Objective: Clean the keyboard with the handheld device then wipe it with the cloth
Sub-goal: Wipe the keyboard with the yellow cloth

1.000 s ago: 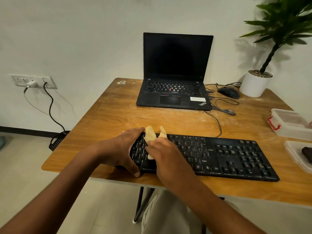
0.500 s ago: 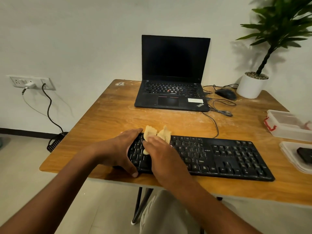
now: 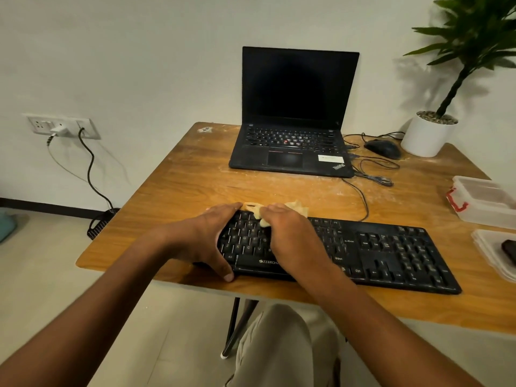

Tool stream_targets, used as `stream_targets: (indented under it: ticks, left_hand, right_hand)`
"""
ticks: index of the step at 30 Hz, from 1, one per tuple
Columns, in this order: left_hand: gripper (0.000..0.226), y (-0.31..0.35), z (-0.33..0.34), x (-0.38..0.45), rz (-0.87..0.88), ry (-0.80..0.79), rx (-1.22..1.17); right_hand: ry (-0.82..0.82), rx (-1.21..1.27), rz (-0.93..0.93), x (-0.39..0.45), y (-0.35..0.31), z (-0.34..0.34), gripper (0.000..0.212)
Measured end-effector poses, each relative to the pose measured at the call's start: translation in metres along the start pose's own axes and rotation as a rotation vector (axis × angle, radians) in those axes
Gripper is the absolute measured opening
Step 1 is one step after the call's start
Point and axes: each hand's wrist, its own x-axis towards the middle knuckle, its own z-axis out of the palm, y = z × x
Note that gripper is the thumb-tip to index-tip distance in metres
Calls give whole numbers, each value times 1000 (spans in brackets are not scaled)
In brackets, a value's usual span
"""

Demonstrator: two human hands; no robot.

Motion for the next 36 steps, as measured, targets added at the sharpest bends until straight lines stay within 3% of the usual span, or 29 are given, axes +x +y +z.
stream_targets:
  ticks: [6,15,20,25,28,32,36]
  left_hand:
    - [148,-2,1,2,11,4,-4]
    - [147,0,0,0,15,-8,22]
    - [146,0,0,-2,13,-3,10]
    - [147,0,0,-2,9,-2,-4]
    - [147,0,0,-1,4,-4,-9]
    - [146,-1,1,-1,-1,4,4]
    - [145,1,1,-1,-4,8,15]
  right_hand:
    - [-82,14,-145,-45,0,-3,58]
    - [-58,-61,65,-11,26,-19,57]
    - [34,143,76,11,10,-35,37]
    - [252,104,32,32,16,-74,41]
    - [181,-71,13,20,11,-57,45]
    - [-36,-76,-108,-23,4,-4,53]
    - [6,-43,-92,-36,-7,17,53]
